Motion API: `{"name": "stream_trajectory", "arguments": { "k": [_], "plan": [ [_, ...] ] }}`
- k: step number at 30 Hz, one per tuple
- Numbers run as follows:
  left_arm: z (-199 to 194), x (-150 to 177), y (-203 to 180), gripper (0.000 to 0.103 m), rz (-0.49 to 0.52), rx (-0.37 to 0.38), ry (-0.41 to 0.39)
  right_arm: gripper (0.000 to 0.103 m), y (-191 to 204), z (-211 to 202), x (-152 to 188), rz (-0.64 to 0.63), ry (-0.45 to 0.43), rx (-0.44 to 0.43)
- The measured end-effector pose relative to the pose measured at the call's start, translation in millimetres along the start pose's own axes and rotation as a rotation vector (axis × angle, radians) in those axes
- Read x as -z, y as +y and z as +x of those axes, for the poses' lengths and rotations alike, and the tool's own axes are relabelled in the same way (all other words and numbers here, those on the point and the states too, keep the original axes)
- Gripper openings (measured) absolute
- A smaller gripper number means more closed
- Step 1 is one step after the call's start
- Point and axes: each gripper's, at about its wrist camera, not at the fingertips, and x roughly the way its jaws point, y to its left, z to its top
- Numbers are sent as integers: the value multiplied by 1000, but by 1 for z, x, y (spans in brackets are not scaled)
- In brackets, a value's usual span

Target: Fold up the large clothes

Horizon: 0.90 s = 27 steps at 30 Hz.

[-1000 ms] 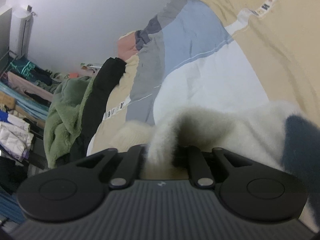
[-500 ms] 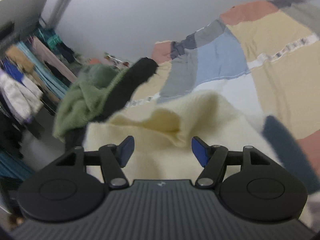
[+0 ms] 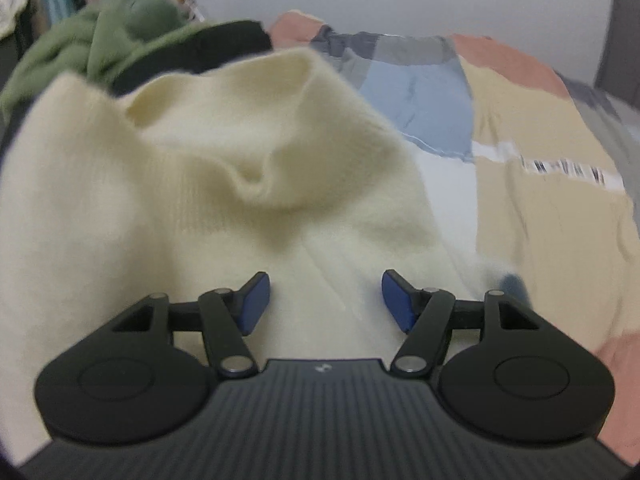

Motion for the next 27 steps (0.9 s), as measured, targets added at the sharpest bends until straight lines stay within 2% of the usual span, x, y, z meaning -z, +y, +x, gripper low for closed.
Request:
{"name": "stream_trajectory", "arguments": {
  "k": [2,3,4,5,6,7,10,14,18,21,24,27],
  "plan": [
    [2,0,1,47,0,-32,4,57,5,3,1,-46,-6,14],
    [4,-1,1,41,4,-46,6,48,7,3,1,-63,-9,22],
    [4,-1,1,33,12,-54,4,35,10,2,1,-80,-18,37],
    [4,-2,3,24,11,-59,0,28,11,1,1,-92,-28,48],
    [3,-2,6,19,1,-65,-7,17,12,-1,1,-96,-39,53],
    [1,-3,8,12,-9,-76,-13,14,10,-4,0,-90,-53,54],
    [-13,-7,21,11,-70,-62,-52,12,1,-19,-7,-37,-122,43],
    [-34,-12,37,10,-166,-13,-129,12,-23,-54,-18,55,-270,41],
    [-53,-18,51,9,-255,30,-226,11,-51,-81,-23,125,-374,104],
    [-55,-23,64,9,-309,29,-248,11,-74,-68,-24,164,-358,185],
    [-47,-24,72,9,-332,0,-233,11,-90,-49,-24,233,-323,192],
    [-32,-23,78,9,-349,-27,-191,11,-89,-27,-25,200,-288,241]
  ]
}}
